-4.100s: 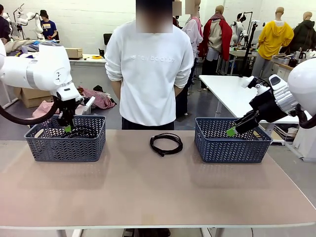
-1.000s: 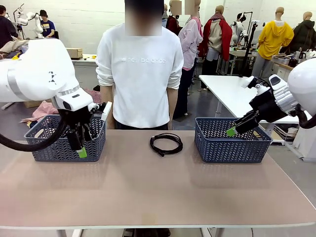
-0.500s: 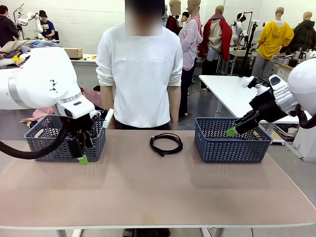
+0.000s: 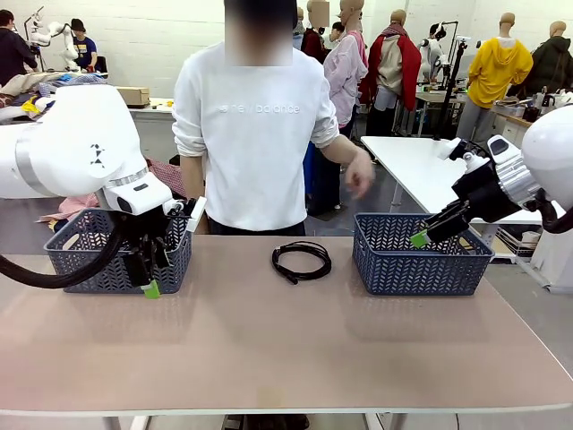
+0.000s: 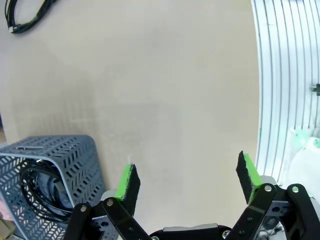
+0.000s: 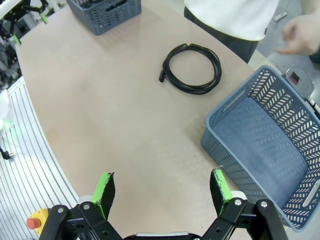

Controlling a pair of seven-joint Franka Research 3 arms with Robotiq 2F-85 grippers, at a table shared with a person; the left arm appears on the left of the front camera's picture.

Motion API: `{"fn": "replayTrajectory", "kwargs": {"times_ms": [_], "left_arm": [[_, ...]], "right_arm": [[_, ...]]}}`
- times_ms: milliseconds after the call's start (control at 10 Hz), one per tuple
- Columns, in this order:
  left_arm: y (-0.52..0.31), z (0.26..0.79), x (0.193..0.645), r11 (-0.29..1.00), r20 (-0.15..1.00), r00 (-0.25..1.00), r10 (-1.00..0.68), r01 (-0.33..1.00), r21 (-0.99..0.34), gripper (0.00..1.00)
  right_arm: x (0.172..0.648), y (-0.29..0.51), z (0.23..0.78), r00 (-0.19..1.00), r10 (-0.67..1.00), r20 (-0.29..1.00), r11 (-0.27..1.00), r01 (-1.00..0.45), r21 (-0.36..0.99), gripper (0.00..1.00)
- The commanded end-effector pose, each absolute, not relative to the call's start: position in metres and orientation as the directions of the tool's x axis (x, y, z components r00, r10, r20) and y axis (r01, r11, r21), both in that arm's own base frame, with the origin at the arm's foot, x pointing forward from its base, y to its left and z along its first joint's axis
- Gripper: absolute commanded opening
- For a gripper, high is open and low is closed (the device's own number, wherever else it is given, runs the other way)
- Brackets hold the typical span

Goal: Organize the cables according to human instructions.
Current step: Pick up a bundle of cables and place it in the basket indicated by the human.

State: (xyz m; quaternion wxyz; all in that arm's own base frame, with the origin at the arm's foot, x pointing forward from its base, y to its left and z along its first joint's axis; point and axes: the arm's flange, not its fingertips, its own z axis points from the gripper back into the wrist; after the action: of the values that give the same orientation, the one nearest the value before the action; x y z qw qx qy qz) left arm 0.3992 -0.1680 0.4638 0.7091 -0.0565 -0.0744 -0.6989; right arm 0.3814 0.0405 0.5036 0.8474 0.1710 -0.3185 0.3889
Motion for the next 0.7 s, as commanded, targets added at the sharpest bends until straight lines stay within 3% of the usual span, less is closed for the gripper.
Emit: {"fn": "replayTrajectory", "kwargs": {"times_ms": [0,600], "left_arm": [[-0.1661,0.4644,0.4002,0.020,0.185,0.015,-0.983,0.999,0.025,1.00],[-0.1661,0.4644,0.4002,0.020,0.185,0.015,-0.983,0.999,0.025,1.00]], "right_arm": [[0.3831,0.0384,0.5016,0.471,0.548,0.691,0.621,-0.783,0.042,1.00],[0.3831,0.0384,0.5016,0.471,0.548,0.691,0.621,-0.783,0.042,1.00]]}}
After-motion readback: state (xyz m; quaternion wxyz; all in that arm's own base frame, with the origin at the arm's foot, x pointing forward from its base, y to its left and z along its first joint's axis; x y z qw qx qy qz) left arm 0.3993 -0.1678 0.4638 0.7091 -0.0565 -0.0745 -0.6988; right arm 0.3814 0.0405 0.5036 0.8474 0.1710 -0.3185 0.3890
